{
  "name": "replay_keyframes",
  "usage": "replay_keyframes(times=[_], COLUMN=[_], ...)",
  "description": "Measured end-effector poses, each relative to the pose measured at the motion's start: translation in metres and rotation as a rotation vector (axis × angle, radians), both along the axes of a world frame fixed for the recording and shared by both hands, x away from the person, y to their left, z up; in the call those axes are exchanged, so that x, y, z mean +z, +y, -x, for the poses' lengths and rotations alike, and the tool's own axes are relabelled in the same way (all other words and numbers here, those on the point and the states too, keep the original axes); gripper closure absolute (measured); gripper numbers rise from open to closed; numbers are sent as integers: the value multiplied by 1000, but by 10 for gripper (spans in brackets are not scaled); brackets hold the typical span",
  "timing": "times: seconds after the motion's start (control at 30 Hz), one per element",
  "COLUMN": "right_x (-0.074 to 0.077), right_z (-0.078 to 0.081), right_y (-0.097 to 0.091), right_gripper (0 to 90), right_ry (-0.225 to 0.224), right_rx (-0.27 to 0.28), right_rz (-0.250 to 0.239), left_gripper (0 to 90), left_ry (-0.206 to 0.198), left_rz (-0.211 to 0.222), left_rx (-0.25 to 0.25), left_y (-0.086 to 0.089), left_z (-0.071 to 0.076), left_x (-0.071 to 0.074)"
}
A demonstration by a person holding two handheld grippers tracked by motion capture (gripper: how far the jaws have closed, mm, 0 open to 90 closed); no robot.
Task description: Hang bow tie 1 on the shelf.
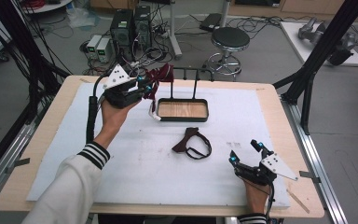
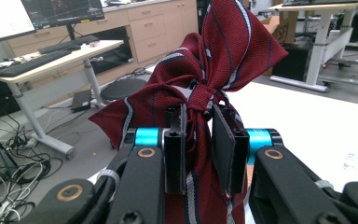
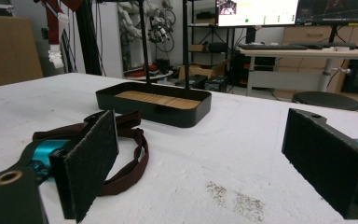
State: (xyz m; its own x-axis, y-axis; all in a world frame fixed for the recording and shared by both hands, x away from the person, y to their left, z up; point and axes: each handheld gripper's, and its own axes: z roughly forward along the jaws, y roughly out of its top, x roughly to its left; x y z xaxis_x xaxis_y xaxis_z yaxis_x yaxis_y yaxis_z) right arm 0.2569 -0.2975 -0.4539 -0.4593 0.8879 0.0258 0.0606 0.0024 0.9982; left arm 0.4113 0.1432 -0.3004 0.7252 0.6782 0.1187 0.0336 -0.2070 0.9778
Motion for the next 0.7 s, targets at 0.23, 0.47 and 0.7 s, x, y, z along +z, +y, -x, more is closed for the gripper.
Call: replay_keyframes(times=[0.23, 0.47, 0.7], right_x=[0, 0, 0], right_z=[0, 0, 0], right_y=[0, 0, 0], right_gripper=[99, 99, 99], right_ry=[0, -1, 0], right_rx=[0, 0, -1], right_rz=[-3, -3, -4], left_gripper=[752, 752, 752], left_ry=[4, 13, 18], left_rz=[-4, -10, -8], left_rx=[5, 8, 28], left_y=[-2, -3, -4], left_z=[-13, -21, -29], left_x=[4, 9, 13])
